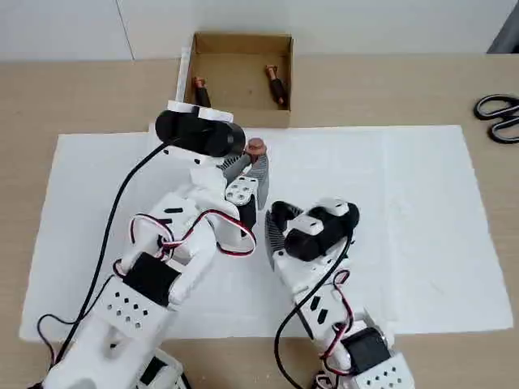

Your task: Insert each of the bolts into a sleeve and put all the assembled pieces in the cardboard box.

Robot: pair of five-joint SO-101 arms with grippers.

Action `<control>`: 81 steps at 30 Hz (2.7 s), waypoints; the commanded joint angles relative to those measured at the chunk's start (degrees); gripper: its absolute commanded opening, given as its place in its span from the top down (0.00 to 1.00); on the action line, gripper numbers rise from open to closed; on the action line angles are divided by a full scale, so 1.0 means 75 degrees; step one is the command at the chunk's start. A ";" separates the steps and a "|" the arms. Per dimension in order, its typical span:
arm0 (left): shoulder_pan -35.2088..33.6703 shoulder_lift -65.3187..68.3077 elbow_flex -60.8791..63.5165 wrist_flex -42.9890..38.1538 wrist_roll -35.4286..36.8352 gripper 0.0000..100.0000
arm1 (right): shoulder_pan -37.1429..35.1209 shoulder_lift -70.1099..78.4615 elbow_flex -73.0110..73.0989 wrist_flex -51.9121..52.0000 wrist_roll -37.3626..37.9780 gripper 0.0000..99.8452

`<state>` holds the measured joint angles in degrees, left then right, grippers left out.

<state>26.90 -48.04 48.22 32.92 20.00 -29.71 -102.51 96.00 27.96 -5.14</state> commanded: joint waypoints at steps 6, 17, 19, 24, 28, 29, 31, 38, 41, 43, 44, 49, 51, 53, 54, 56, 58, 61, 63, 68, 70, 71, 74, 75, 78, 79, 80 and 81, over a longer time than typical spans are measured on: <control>0.0270 -0.0926 0.0018 -0.0399 0.0035 0.99 | -0.0381 -0.0193 0.0059 0.0334 -0.0035 1.00; 0.0223 -0.0996 0.0686 -0.0856 0.0738 0.99 | -0.0381 -0.0193 0.0059 0.0334 -0.0035 1.00; 0.0223 -0.0996 0.0709 -0.0856 0.0738 0.99 | -0.0381 -0.0193 0.0059 0.0334 -0.0035 1.00; 0.0258 -0.0996 0.0744 -0.0832 0.0774 0.99 | -0.0381 -0.0193 0.0059 0.0334 -0.0035 1.00; 0.0270 -0.0996 0.1061 -0.0879 0.0750 0.99 | -0.0381 -0.0193 0.0059 0.0334 -0.0035 1.00; 0.0270 -0.0996 0.1143 -0.0914 0.0750 0.99 | -0.0381 -0.0193 0.0059 0.0334 -0.0035 1.00; 0.0258 -0.0996 0.1401 -0.1207 0.0750 0.99 | -0.0381 -0.0193 0.0059 0.0334 -0.0035 1.00; 0.0316 -0.0996 0.2069 -0.2133 0.0774 0.99 | -0.0381 -0.0193 0.0059 0.0334 -0.0035 1.00; 0.0481 -0.1008 0.2069 -0.2122 0.0774 0.99 | -0.0381 -0.0193 0.0059 0.0334 -0.0035 1.00; 0.0481 -0.1008 0.2069 -0.2110 0.0774 0.99 | -0.0381 -0.0193 0.0059 0.0334 -0.0035 1.00; 0.0481 -0.1008 0.2069 -0.2086 0.0774 0.99 | -0.0381 -0.0193 0.0059 0.0334 -0.0035 1.00; 0.0481 -0.1008 0.1834 -0.1453 0.0774 0.99 | -0.0381 -0.0193 0.0059 0.0334 -0.0035 1.00; 0.0481 -0.1008 0.1788 -0.1278 0.0762 0.99 | -0.0369 -0.0193 0.0059 0.0334 -0.0035 1.00; 0.0481 -0.1008 0.1811 -0.1242 0.0750 0.99 | -0.0369 -0.0193 0.0059 0.0334 -0.0035 1.00; 0.0481 -0.1008 0.1823 -0.1242 0.0750 0.99 | -0.0369 -0.0193 0.0059 0.0334 -0.0035 1.00; 0.0481 -0.1008 0.1788 -0.1055 0.0738 0.99 | -0.0358 -0.0193 0.0059 0.0334 -0.0035 1.00; 0.0481 -0.1055 0.1776 -0.0879 0.0727 0.99 | -0.0358 -0.0193 0.0059 0.0334 -0.0035 1.00; 0.0492 -0.1430 0.1811 -0.0586 0.0387 0.99 | -0.0358 -0.0193 0.0059 0.0334 -0.0035 1.00; 0.0492 -0.1606 0.1834 -0.0422 0.0305 0.99 | -0.0358 -0.0193 0.0059 0.0334 -0.0035 1.00; 0.0492 -0.1618 0.1870 -0.0234 0.0305 0.99 | -0.0358 -0.0193 0.0059 0.0334 -0.0035 1.00; 0.0492 -0.1618 0.1928 -0.0258 0.0305 0.99 | -0.0358 -0.0193 0.0059 0.0334 -0.0035 1.00; 0.0492 -0.1618 0.1963 -0.0258 0.0305 0.99 | -0.0358 -0.0193 0.0059 0.0334 -0.0035 1.00; 0.0492 -0.1618 0.2057 -0.0270 0.0305 0.99 | -0.0358 -0.0193 0.0059 0.0334 -0.0023 1.00; 0.0492 -0.1618 0.2069 -0.0270 0.0293 0.99 | -0.0358 -0.0193 0.0059 0.0334 -0.0023 1.00; 0.0574 -0.1606 0.2081 -0.0270 0.0059 0.99 | -0.0358 -0.0193 0.0059 0.0334 -0.0023 1.00; 0.0633 -0.1606 0.2081 -0.0270 0.0023 0.99 | -0.0358 -0.0193 0.0059 0.0334 -0.0023 1.00; 0.0680 -0.1606 0.2081 -0.0270 0.0023 0.99 | -0.0358 -0.0193 0.0059 0.0334 -0.0023 1.00; 0.0692 -0.1606 0.2081 -0.0270 0.0023 0.99 | -0.0358 -0.0193 0.0059 0.0334 -0.0023 1.00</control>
<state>31.82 -59.30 64.04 30.90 21.23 -32.44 -102.51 96.00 30.59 -5.14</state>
